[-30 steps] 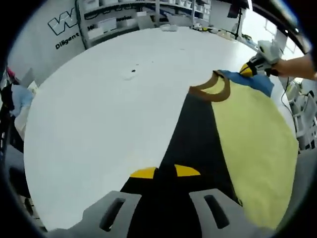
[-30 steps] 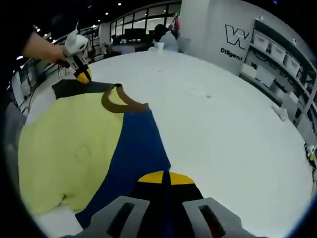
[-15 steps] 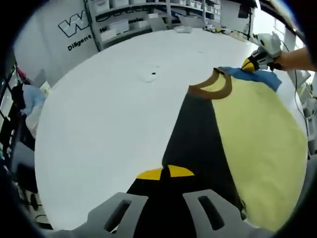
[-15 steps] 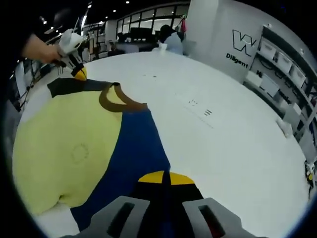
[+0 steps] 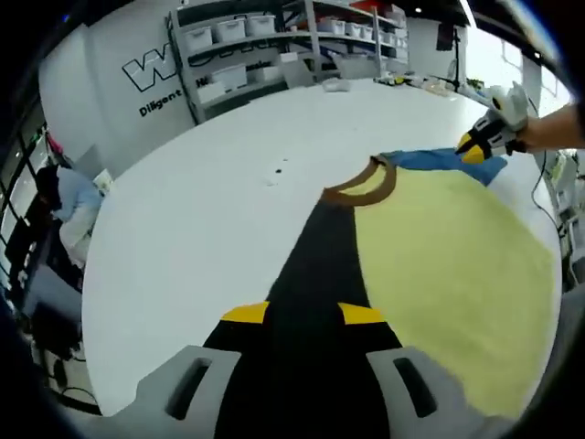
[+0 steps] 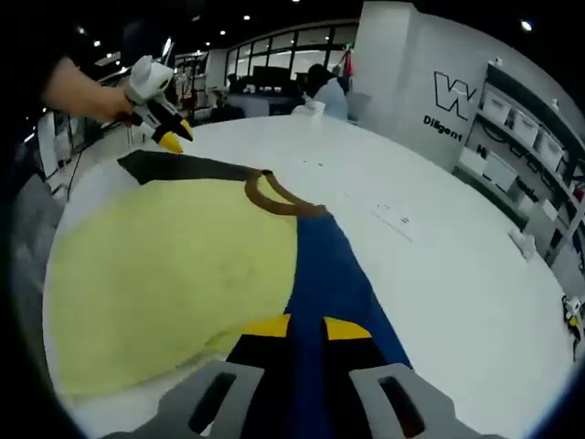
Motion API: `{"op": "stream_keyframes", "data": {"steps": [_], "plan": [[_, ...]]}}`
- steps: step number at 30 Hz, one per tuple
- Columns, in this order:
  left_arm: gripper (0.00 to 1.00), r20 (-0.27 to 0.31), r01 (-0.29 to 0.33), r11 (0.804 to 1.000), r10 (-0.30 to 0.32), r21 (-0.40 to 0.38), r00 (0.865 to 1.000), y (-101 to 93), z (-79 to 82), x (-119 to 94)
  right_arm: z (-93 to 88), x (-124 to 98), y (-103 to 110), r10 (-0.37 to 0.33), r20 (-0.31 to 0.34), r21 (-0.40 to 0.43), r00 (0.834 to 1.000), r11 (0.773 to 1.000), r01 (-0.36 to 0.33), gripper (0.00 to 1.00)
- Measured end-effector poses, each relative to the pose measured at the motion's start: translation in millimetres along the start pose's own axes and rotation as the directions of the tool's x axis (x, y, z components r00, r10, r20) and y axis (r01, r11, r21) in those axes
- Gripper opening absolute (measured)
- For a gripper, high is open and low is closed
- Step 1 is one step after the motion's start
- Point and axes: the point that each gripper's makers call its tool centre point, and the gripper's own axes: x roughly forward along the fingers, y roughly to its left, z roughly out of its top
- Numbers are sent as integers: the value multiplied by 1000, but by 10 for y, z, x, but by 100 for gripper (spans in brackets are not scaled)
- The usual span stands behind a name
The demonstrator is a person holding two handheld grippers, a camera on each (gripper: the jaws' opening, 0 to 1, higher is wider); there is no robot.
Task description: Fold the garment on the visible template until the final outline fits inside the template.
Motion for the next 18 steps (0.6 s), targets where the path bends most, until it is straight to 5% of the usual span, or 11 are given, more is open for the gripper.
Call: {"op": "stream_keyframes", "data": {"steps": [11,18], "plan": [[42,-1,150,986,-151,69,989,-1277,-792,-785,-678,-757,1269,131,-30,55,991,990,-130,15],[45,-12,248,963,-248,110,969,-1927,-1117,-1031,-887,-994,1861,209,-38,58,977,977,-207,18]]}}
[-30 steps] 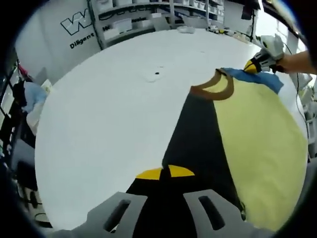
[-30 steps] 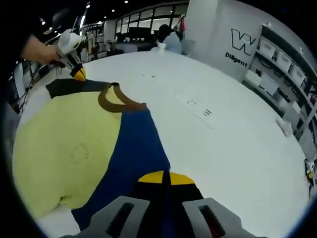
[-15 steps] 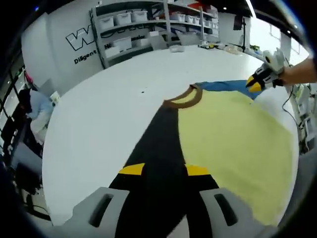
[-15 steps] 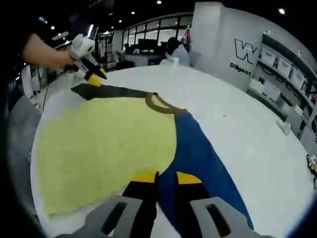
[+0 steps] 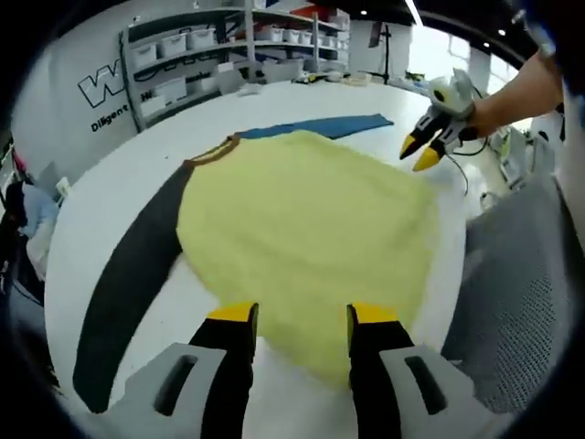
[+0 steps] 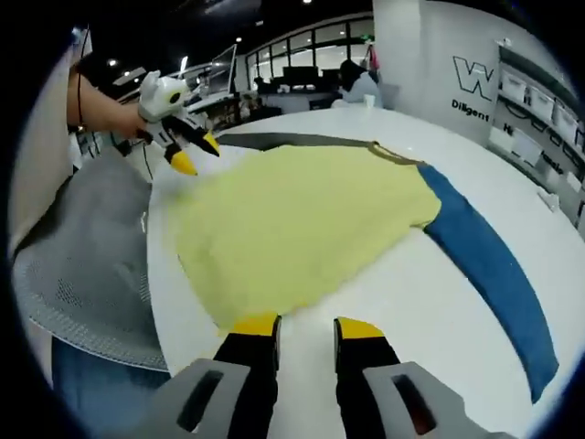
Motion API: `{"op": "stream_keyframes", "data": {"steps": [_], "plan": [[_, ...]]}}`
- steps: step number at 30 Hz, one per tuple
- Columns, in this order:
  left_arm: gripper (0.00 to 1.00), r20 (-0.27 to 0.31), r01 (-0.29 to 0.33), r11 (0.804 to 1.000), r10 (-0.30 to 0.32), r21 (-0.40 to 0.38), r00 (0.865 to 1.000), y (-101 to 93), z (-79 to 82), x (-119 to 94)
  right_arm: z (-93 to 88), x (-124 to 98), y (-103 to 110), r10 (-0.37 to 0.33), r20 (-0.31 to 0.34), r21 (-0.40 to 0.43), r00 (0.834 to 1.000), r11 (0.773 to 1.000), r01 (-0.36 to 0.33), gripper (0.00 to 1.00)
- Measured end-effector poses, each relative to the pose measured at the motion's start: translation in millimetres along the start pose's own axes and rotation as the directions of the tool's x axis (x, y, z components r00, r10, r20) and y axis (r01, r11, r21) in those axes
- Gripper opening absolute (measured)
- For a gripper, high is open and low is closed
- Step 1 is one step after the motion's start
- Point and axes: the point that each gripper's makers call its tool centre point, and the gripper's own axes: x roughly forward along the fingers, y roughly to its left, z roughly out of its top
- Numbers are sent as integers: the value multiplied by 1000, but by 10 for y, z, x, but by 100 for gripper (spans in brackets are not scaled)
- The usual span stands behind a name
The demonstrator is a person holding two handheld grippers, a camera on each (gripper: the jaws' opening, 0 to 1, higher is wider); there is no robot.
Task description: Fold the garment on the visible template until the final outline fits inside the template.
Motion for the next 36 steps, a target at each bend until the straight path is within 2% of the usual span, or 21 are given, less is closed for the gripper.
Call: {"op": "stream_keyframes", "data": {"steps": [2,4,9,13,14,15,16,17,18,19,21,22,26,29,31,36], "plan": [[46,-23,29,999,-28,15,999,-154,-97,0,-67,17,81,1,-21,-31,1000,1000,-2,15],[48,-44,54,997,-51,51,998,-268,-174,4,-89,38,145,15,-25,-19,1000,1000,-16,19],[47,-82,44,997,-40,58,996,-296,-303,23,-108,22,264,30,-32,-30,999,999,-31,21],[41,-112,27,999,-22,44,993,-283,-397,53,-169,45,402,49,-67,-87,997,995,-55,19],[40,-91,34,999,-31,27,995,-311,-361,50,-182,59,417,46,-76,-100,996,994,-54,16],[40,-94,20,1000,-19,11,995,-291,-371,47,-203,87,434,43,-87,-95,995,994,-51,15],[40,-93,18,1000,-17,6,995,-289,-378,43,-164,115,446,46,-64,-103,997,993,-53,15],[40,-92,15,1000,-15,3,996,-287,-378,43,-177,132,466,44,-68,-87,997,995,-50,14],[40,-91,11,1000,-12,-3,996,-289,-378,40,-180,151,464,33,-76,-98,997,994,-40,11],[39,-93,8,1000,-9,-8,996,-287,-381,37,-139,157,423,7,-75,-121,997,992,-16,7],[36,-96,3,1000,-5,-15,995,-285,-391,24,-45,177,410,-2,-45,-98,999,995,-2,2],[36,-96,0,1000,-2,-19,995,-284,-400,12,10,170,372,-31,-37,-109,999,994,27,0],[35,-96,-13,999,10,-39,995,-278,-426,-12,221,127,313,-76,-11,-146,997,987,74,0],[34,-94,-17,999,13,-48,995,-284,-436,-20,498,125,236,-112,47,-166,993,979,118,0],[33,-93,-19,998,14,-53,996,-293,-438,-22,650,179,251,-92,67,-158,994,982,102,0],[31,-97,-20,998,14,-54,995,-308,-435,-22,946,445,345,-50,91,-202,995,977,68,0]]}}
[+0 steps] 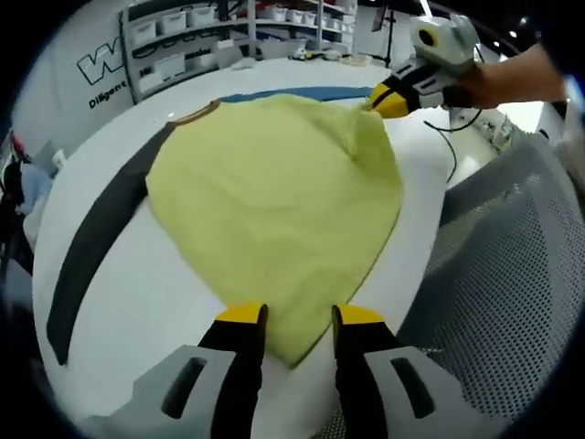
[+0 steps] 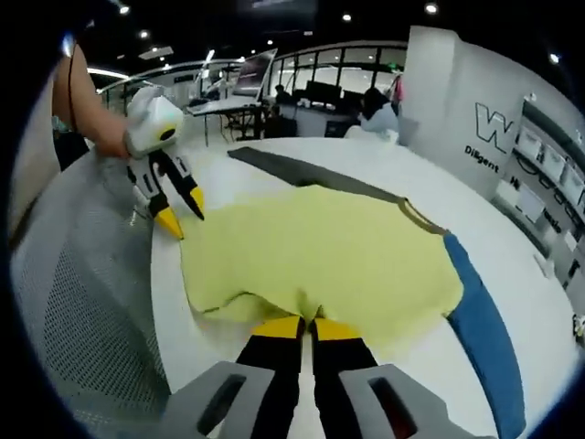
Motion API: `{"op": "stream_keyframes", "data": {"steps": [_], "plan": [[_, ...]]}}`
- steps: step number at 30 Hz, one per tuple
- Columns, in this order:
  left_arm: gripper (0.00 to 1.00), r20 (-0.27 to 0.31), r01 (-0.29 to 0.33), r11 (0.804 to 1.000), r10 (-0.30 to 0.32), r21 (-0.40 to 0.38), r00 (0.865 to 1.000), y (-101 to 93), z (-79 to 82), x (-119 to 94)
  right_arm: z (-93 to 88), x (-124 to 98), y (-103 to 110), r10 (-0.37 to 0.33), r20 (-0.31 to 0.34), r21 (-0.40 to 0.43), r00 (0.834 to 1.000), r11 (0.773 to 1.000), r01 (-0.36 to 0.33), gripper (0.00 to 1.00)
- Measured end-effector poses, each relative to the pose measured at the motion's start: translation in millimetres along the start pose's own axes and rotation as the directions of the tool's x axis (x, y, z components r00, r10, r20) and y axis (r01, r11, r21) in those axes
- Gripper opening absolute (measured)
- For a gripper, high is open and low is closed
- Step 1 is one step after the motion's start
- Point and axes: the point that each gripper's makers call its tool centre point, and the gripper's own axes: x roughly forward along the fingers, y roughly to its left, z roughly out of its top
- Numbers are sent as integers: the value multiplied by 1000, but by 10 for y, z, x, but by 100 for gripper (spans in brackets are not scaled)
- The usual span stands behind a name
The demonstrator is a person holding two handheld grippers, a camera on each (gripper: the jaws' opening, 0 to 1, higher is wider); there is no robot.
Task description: Fold the garment on the visible template until the final outline fits inside the template.
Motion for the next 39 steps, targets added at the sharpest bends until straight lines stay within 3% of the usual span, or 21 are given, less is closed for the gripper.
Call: {"op": "stream_keyframes", "data": {"steps": [2,4,6,8,14,16,17,21,24,28,32,35,39], "plan": [[31,-2,0,1000,0,-4,1000,-2,-3,-2,62,130,49,20,-9,-13,1000,1000,-20,0],[31,-4,0,1000,0,-5,1000,-4,-3,-4,190,244,182,91,40,20,995,996,-92,1],[31,-6,0,1000,0,-9,1000,-5,-7,-6,152,313,182,88,7,-10,996,996,-88,12],[31,-7,1,1000,-1,-13,1000,-8,-9,-7,94,331,209,108,-10,-4,994,994,-108,16],[31,-6,1,1000,-1,-21,1000,-11,-12,-7,-98,231,211,101,-44,-28,994,994,-103,10],[31,-4,-1,1000,1,-27,1000,-5,-12,-6,-118,263,274,123,-39,-25,992,992,-124,12],[31,-4,-2,1000,2,-28,1000,-5,-12,-5,-147,285,311,132,-70,-69,989,988,-137,12],[31,-5,-2,999,2,-32,1000,-4,-14,-2,-82,403,429,156,-66,-94,986,982,-162,12],[31,-7,-4,999,3,-37,1000,-5,-16,-3,-125,501,498,170,-112,-163,979,969,-187,11],[31,-7,-6,999,5,-43,1000,-2,-22,-7,-199,555,438,150,-137,-175,979,969,-173,5],[30,-6,-8,999,8,-45,1000,3,-26,-8,-181,504,378,137,-130,-172,982,972,-158,0],[30,-7,-8,999,8,-41,1000,-1,-28,-10,-104,397,307,122,-89,-146,989,980,-134,0],[28,-8,-4,999,4,-34,1000,-11,-44,-25,-55,98,158,87,-62,-150,994,984,-95,0]]}}
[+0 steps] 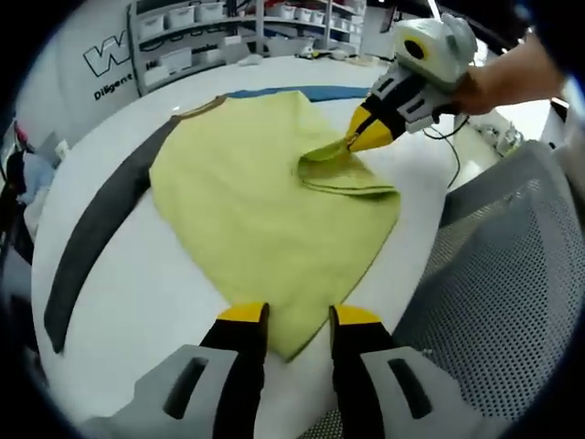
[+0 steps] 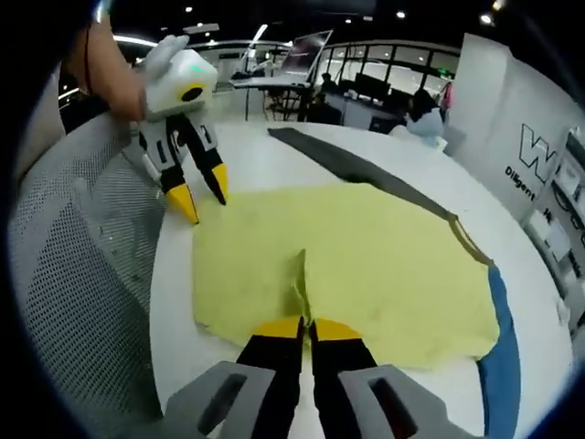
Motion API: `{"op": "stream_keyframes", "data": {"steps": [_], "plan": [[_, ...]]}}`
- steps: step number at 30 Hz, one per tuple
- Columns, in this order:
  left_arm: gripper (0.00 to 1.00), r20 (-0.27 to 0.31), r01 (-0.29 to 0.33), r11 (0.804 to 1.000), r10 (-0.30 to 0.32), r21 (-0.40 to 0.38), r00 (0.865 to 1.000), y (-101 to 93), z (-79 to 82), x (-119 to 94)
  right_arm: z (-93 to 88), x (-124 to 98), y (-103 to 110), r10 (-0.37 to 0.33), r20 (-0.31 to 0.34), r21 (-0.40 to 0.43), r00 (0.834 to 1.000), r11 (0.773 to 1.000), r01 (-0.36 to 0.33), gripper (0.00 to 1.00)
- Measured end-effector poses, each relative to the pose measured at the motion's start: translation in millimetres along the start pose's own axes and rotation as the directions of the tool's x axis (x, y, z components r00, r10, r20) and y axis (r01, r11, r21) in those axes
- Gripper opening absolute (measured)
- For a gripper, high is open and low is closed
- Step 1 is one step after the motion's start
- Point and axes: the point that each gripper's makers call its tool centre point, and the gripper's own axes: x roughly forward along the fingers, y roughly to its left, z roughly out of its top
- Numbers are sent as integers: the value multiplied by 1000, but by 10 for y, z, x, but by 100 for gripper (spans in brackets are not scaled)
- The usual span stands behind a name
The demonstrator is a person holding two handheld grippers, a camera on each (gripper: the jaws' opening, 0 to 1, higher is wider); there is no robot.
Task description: Fold the garment on the visible template until the final outline fits inside the template.
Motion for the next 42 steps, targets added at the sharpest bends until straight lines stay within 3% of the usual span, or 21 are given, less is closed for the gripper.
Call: {"op": "stream_keyframes", "data": {"steps": [5,11,17,19,24,29,31,33,36,38,39,42], "plan": [[28,-11,12,999,-11,39,1000,-13,-20,-14,-100,-405,-115,-23,-4,-34,1000,999,23,0],[24,-32,24,997,-21,78,999,2,-37,-25,-475,-847,-267,-35,-64,-60,997,998,31,0],[14,-61,38,991,-30,131,998,36,-63,-47,-776,-1089,-281,-18,-119,-47,993,999,12,0],[7,-72,35,988,-24,153,997,69,-73,-71,-888,-1129,-245,-3,-151,-57,988,998,-5,0],[6,-68,38,986,-27,165,997,113,-75,-150,-1062,-1115,-86,54,-187,-20,981,998,-59,0],[6,-52,27,986,-19,164,998,154,-83,-265,-1088,-977,121,96,-198,-1,976,995,-98,0],[6,-67,37,987,-27,157,997,141,-150,-268,-1154,-906,243,136,-223,9,965,990,-138,0],[6,-100,26,980,-6,198,995,176,-227,-276,-1223,-872,330,165,-251,18,954,986,-165,0],[6,-49,-4,994,9,105,999,218,-169,-306,-1263,-857,358,169,-253,26,953,986,-168,0],[6,-82,23,992,-13,126,997,163,-245,-291,-1269,-869,360,170,-256,40,952,986,-165,0],[6,-110,43,982,-23,184,994,110,-293,-280,-1289,-878,378,180,-261,45,948,984,-174,0],[6,-103,22,982,-3,185,995,99,-282,-278,-1308,-897,407,185,-265,50,946,983,-179,0]]}}
